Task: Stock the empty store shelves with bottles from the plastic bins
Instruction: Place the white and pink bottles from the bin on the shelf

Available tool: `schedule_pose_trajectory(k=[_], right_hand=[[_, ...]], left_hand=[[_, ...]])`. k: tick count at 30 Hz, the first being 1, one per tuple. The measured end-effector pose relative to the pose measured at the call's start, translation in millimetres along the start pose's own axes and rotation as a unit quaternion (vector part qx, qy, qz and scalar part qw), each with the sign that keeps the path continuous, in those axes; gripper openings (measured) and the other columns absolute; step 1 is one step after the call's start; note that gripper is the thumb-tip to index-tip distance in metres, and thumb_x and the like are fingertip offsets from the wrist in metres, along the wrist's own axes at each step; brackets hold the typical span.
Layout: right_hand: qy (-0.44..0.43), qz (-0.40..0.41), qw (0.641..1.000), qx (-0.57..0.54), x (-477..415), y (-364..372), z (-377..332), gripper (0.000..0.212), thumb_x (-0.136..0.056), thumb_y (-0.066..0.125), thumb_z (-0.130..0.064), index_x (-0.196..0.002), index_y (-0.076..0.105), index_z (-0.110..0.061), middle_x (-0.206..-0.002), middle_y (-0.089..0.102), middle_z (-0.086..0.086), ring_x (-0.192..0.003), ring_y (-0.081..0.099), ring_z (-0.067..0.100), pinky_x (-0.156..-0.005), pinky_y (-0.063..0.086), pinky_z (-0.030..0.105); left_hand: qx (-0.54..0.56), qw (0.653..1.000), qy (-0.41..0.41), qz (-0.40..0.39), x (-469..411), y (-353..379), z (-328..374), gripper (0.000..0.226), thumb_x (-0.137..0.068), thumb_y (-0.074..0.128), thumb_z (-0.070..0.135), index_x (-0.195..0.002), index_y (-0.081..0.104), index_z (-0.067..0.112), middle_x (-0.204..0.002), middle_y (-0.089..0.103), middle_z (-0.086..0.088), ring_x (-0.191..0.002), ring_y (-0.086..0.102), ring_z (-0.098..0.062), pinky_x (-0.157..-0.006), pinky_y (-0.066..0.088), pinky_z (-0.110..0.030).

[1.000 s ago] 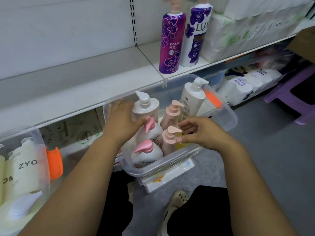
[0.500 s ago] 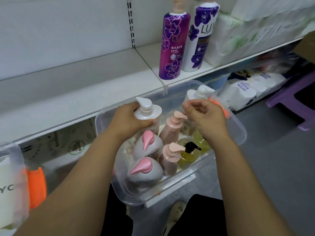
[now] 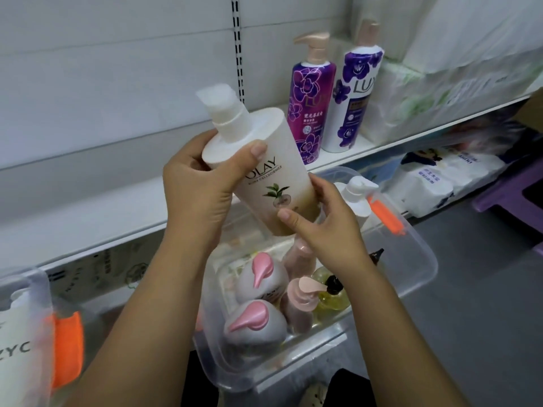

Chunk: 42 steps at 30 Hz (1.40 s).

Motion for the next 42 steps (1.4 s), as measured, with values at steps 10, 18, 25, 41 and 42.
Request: schedule_pose_trajectory(k=[10,18,25,41,42], right_hand=[[0.068,-0.075,0.977,-0.188,14.5,26.8,-27.5,0.035,-0.071,0.080,-0.031,-0.100,0.071,-0.013,-0.087,0.079,-0.002,-0.079,0.075,0.008,-0.063,0.056,0.019],[0.121,-0.157,0.949,-0.244,-3.8,38.9,-17.6,0.071,-0.051,0.089,-0.058,-0.097,0.072,-0.006,-0.089,0.076,0.014,-0.080,0.072,0.024,-0.068,0.059,0.034],[0.098,-0.094,0.964,-0.230,-17.8,49.2,-25.3,0.049,-0.066,0.086,-0.041,-0.100,0.074,-0.009,-0.093,0.078,0.010,-0.085,0.075,0.021,-0.070,0.059,0.030],[-0.050,0.053,0.996,-0.057,-92.2,45.2,-21.3,0.033,-0.097,0.061,-0.040,-0.128,0.066,-0.029,-0.122,0.068,-0.017,-0.116,0.059,-0.003,-0.096,0.052,0.024],[-0.048,0.044,0.997,-0.045,-94.9,46.4,-16.2,0.036,-0.097,0.061,-0.040,-0.132,0.064,-0.029,-0.126,0.067,-0.016,-0.119,0.058,-0.002,-0.100,0.051,0.028]], left_hand=[[0.084,0.981,-0.153,-0.087,-11.9,-4.4,-11.7,0.057,-0.082,0.069,0.042,-0.127,0.062,0.008,-0.118,0.073,-0.008,-0.107,0.070,-0.026,-0.083,0.056,-0.037],[0.140,0.958,-0.238,-0.083,-23.9,6.1,-8.6,0.056,-0.076,0.068,0.045,-0.118,0.067,0.007,-0.109,0.075,-0.016,-0.101,0.073,-0.031,-0.085,0.060,-0.043],[0.109,0.960,-0.230,-0.116,-42.7,-1.0,-15.9,0.046,-0.078,0.071,0.032,-0.117,0.067,0.006,-0.108,0.075,-0.014,-0.099,0.073,-0.029,-0.083,0.060,-0.040],[-0.023,0.997,-0.061,-0.050,-85.0,16.3,-44.8,0.055,-0.075,0.085,0.018,-0.124,0.062,0.021,-0.114,0.074,0.001,-0.104,0.072,-0.019,-0.081,0.060,-0.035],[-0.042,0.996,-0.059,-0.059,-87.0,16.5,-48.3,0.055,-0.074,0.086,0.017,-0.124,0.062,0.022,-0.113,0.074,0.002,-0.103,0.072,-0.019,-0.078,0.060,-0.034]])
Point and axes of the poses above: each hand's wrist, its own x-axis away from the middle knuckle, its own y-axis out of the palm, z = x × y, the point moved 4 cm from there along -x, towards the middle knuckle
